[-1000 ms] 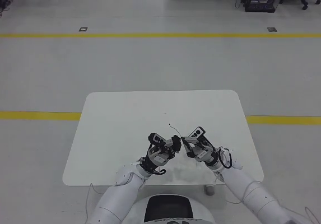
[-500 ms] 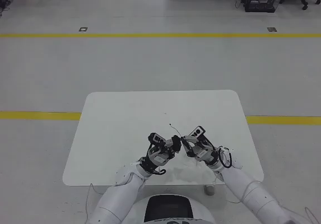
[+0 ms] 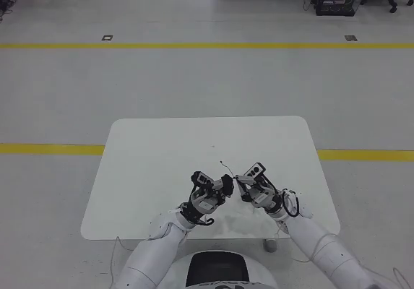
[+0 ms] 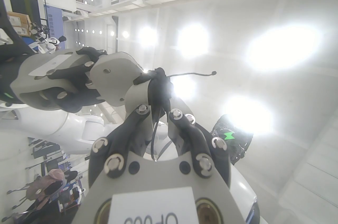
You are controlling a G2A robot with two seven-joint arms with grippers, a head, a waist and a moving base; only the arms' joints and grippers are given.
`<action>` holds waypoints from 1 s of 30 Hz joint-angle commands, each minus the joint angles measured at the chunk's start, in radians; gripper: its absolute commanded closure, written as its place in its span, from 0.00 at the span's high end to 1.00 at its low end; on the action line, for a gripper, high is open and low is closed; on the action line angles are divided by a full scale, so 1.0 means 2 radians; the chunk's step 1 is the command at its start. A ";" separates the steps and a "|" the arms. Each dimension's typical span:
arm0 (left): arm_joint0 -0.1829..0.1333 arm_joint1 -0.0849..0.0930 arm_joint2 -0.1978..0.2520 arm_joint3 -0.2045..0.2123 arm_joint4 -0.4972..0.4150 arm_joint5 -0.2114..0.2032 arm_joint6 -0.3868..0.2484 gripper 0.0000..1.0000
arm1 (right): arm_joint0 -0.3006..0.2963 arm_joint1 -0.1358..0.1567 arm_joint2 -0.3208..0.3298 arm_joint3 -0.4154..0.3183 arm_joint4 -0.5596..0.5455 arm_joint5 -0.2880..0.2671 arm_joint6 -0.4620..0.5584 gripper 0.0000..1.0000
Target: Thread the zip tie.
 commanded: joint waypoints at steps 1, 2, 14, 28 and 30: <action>0.000 0.000 0.000 0.000 0.000 0.000 0.000 0.00 | -0.001 0.000 0.002 0.000 0.000 0.000 0.000 0.00; 0.000 0.000 0.000 0.000 0.000 0.000 0.000 0.00 | -0.002 0.000 0.003 0.000 0.000 0.000 0.000 0.00; 0.000 0.000 0.000 0.000 0.000 0.000 0.000 0.00 | -0.009 0.000 0.015 0.003 -0.002 0.002 0.000 0.00; 0.000 0.000 0.000 0.000 0.000 0.000 0.000 0.00 | -0.016 0.001 0.029 0.009 -0.002 0.000 0.000 0.00; 0.000 0.000 0.000 0.000 0.000 0.000 0.000 0.00 | -0.017 0.001 0.030 0.010 -0.002 0.000 0.000 0.00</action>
